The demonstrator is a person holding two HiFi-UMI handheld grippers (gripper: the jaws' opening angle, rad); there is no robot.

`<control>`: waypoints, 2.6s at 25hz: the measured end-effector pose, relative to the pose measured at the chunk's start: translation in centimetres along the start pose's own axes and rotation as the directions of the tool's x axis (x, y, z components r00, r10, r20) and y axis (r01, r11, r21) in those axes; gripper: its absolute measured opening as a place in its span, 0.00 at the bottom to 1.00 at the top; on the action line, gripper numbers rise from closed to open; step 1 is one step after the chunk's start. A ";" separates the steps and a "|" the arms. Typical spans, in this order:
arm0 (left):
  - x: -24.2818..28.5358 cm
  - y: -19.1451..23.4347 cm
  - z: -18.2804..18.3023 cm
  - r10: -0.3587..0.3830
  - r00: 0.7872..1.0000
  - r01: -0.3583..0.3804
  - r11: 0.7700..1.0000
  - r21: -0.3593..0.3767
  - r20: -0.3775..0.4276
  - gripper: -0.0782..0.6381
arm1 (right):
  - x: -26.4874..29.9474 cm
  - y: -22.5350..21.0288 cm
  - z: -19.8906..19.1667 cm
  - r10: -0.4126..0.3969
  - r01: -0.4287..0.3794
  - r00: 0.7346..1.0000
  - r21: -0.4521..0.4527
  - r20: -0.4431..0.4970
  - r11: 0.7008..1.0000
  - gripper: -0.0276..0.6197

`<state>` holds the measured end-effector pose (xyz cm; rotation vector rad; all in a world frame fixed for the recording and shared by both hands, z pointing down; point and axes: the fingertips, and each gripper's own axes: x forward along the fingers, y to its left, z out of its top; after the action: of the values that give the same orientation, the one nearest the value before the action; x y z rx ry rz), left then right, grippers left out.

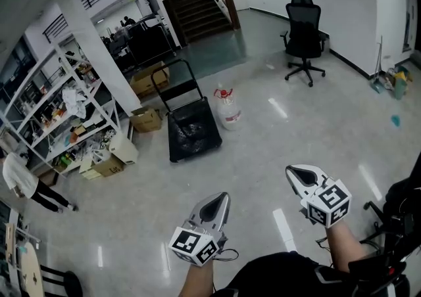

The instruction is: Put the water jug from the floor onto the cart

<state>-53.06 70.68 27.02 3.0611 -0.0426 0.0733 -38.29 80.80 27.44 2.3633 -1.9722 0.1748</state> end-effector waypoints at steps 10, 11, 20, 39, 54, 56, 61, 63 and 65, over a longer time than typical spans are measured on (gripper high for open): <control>-2.5 2.9 -0.4 0.020 0.999 -0.019 0.999 -0.031 0.031 0.11 | 1.9 2.6 0.4 -0.014 0.014 1.000 -0.017 -0.005 1.000 0.05; -2.8 3.2 -0.6 0.012 1.000 -0.011 0.999 -0.032 0.028 0.11 | 2.2 2.9 0.3 -0.017 0.016 1.000 -0.022 -0.013 1.000 0.05; -3.8 7.7 -2.5 -0.043 0.999 0.044 0.997 -0.055 0.020 0.11 | 6.2 6.4 0.1 -0.017 0.016 0.999 -0.036 -0.027 0.999 0.05; 13.3 16.4 0.3 -0.006 1.000 0.005 0.999 -0.042 -0.020 0.11 | 19.2 -9.7 1.1 0.001 -0.001 1.000 0.026 -0.004 1.000 0.05; 29.4 22.0 0.8 0.019 0.997 -0.023 0.999 -0.044 -0.077 0.11 | 27.0 -24.6 1.3 0.026 -0.026 1.000 0.052 -0.008 0.998 0.05; 30.6 23.0 0.5 0.009 0.996 -0.014 0.999 -0.048 -0.084 0.11 | 28.3 -25.5 1.0 0.019 -0.018 1.000 0.056 -0.021 0.998 0.05; 33.7 27.6 0.5 -0.013 0.997 0.009 0.999 -0.048 -0.078 0.11 | 33.1 -27.0 1.1 0.008 -0.006 0.999 0.051 -0.036 0.999 0.05; 35.0 30.1 0.6 -0.026 0.997 0.023 0.999 -0.045 -0.070 0.11 | 35.7 -27.5 1.4 -0.005 0.007 0.999 0.042 -0.039 0.999 0.05; 36.1 33.0 0.6 -0.040 0.997 0.037 0.998 -0.044 -0.062 0.11 | 38.5 -27.8 1.8 -0.022 0.023 0.999 0.042 -0.039 0.999 0.05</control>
<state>-17.99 36.81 30.74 3.0136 0.0186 0.1639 -4.14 47.97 31.20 2.3876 -1.9432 0.2611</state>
